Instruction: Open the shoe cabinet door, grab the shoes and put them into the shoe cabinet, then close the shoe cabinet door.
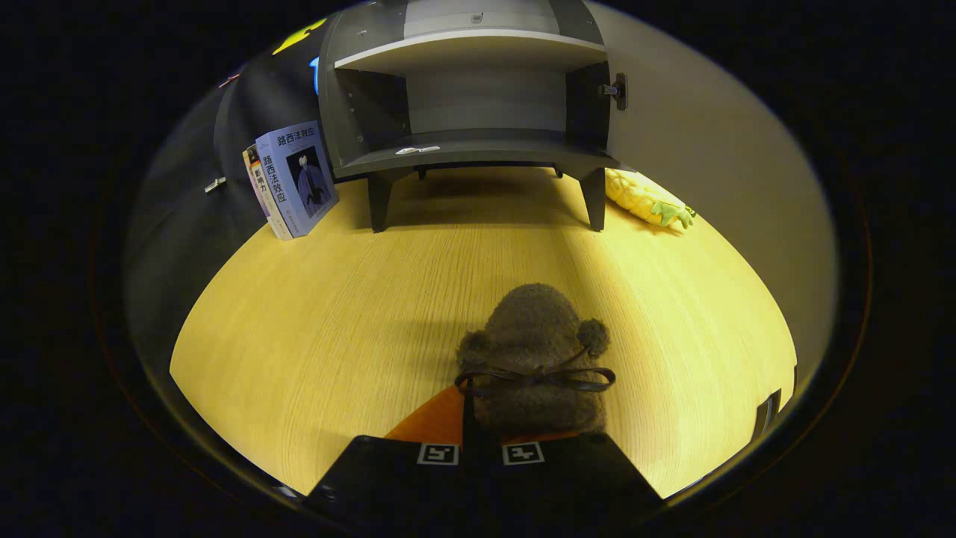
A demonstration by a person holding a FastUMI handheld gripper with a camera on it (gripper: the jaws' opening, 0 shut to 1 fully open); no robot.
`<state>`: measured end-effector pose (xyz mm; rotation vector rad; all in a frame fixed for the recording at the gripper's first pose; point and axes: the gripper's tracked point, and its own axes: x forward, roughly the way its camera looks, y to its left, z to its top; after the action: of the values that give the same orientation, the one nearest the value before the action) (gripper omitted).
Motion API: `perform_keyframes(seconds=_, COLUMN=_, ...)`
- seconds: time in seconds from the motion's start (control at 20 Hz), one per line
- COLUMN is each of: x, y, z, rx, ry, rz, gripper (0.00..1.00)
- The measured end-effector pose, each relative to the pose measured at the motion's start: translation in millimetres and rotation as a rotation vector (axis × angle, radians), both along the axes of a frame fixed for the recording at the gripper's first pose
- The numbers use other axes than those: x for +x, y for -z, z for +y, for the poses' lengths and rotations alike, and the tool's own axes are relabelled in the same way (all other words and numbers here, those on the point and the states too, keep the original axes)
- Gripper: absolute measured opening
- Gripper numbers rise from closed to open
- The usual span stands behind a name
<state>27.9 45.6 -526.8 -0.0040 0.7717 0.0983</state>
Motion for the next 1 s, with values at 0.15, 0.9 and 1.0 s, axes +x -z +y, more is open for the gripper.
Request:
perform_keyframes(seconds=0.15, x=2.2, y=-13.7, z=-2.1, rx=0.042, ry=0.003, rz=0.003, gripper=0.07)
perform_keyframes(seconds=0.9, x=71.9, y=-315.8, z=33.5, rx=0.177, ry=-0.014, rz=-0.262, gripper=0.06)
perform_keyframes(seconds=1.0, x=102.7, y=-343.4, z=40.6, rx=0.184, ry=-0.023, rz=-0.281, gripper=0.06)
